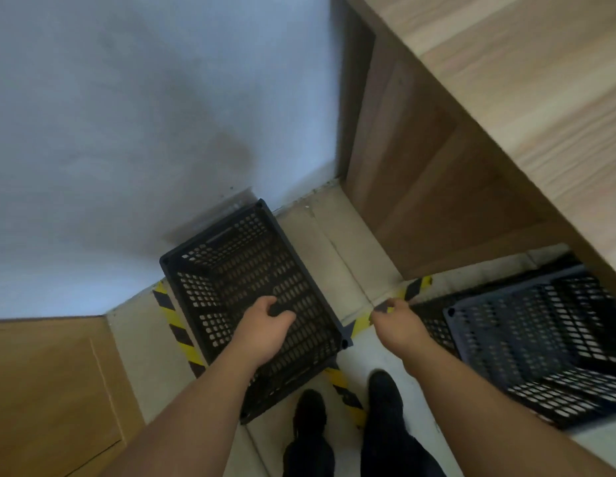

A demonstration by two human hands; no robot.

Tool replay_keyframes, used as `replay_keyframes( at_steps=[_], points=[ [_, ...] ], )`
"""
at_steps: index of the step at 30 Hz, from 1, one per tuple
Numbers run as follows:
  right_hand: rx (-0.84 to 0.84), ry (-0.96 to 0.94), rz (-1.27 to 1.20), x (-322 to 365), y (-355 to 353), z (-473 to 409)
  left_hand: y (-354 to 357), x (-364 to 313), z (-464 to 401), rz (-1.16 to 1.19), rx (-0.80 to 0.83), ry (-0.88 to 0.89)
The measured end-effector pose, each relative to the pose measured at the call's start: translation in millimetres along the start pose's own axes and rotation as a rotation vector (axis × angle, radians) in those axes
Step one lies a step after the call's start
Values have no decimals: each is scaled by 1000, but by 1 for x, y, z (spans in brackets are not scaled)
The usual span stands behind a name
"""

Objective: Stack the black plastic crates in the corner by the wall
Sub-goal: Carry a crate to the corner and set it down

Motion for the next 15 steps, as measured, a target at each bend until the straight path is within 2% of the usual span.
replay_keyframes(
  at_steps=[7, 15],
  points=[
    [-106, 83, -239, -67, -38, 42, 53, -56, 22, -234, 154, 101],
    [-228, 116, -457, -157, -84, 86, 133, -91, 48, -547, 255, 166]
  ],
)
Point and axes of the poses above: each hand's wrist, its own z-axis away from the middle knuckle, its own y-axis out of the palm, x = y × z, the point moved 7 cm from there along -z, towards the middle knuckle, and after that the axes turned 8 degrees about x, right-handed, at the moved point
